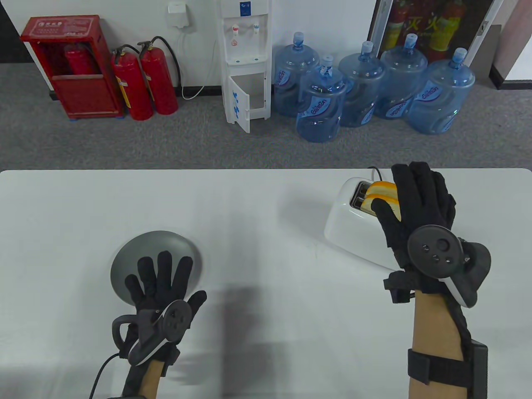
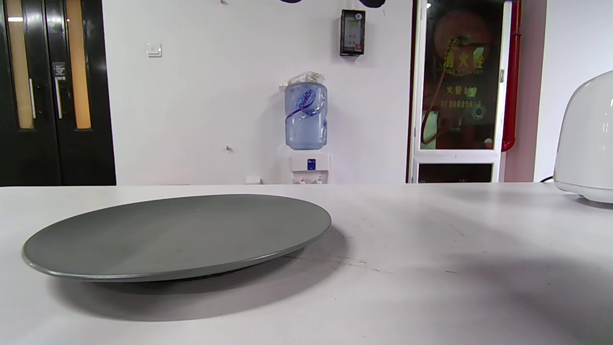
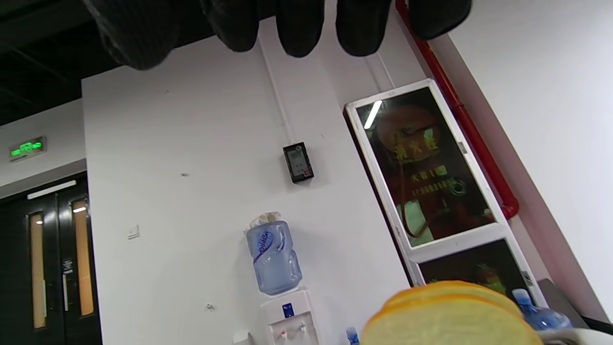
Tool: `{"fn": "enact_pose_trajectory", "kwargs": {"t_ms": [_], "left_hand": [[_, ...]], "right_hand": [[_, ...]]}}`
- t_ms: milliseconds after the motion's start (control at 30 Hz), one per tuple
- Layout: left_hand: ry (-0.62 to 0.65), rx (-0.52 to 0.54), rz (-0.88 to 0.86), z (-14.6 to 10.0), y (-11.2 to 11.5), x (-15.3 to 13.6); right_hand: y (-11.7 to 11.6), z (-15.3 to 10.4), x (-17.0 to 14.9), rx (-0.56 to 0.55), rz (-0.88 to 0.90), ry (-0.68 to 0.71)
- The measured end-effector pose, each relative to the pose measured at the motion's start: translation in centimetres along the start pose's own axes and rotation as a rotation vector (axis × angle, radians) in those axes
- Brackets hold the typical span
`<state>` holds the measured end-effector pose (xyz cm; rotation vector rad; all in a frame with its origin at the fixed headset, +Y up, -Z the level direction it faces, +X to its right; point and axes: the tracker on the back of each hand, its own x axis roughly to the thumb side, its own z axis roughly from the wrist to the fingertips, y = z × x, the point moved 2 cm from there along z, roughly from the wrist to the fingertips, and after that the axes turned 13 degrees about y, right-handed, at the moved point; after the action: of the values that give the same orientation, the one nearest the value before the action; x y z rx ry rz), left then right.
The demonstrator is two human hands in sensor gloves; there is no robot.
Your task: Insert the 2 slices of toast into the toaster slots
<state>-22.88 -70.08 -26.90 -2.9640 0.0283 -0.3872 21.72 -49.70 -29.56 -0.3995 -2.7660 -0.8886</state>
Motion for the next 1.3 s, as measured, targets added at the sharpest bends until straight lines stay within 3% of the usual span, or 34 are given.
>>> {"fn": "enact_pose_trajectory", "kwargs": {"t_ms": [267, 700, 967, 1300], "left_hand": [[0.008, -0.001, 0.005, 0.0, 0.0, 0.3], [0.010, -0.008, 0.011, 0.0, 0.0, 0.4], [0.014, -0.008, 0.014, 0.1, 0.0, 0.6], [0.015, -0.009, 0.018, 0.1, 0.0, 0.7]], "right_hand": [[-0.3, -0.8, 2.8, -0.063, -0.012, 0.103], [-2.8, -3.3, 6.6, -0.087, -0.035, 0.243], [-6.5, -5.9, 7.7, -0.029, -0.032, 0.303], [-10.3, -8.3, 7.3, 0.044, 0.038, 0.258]]}}
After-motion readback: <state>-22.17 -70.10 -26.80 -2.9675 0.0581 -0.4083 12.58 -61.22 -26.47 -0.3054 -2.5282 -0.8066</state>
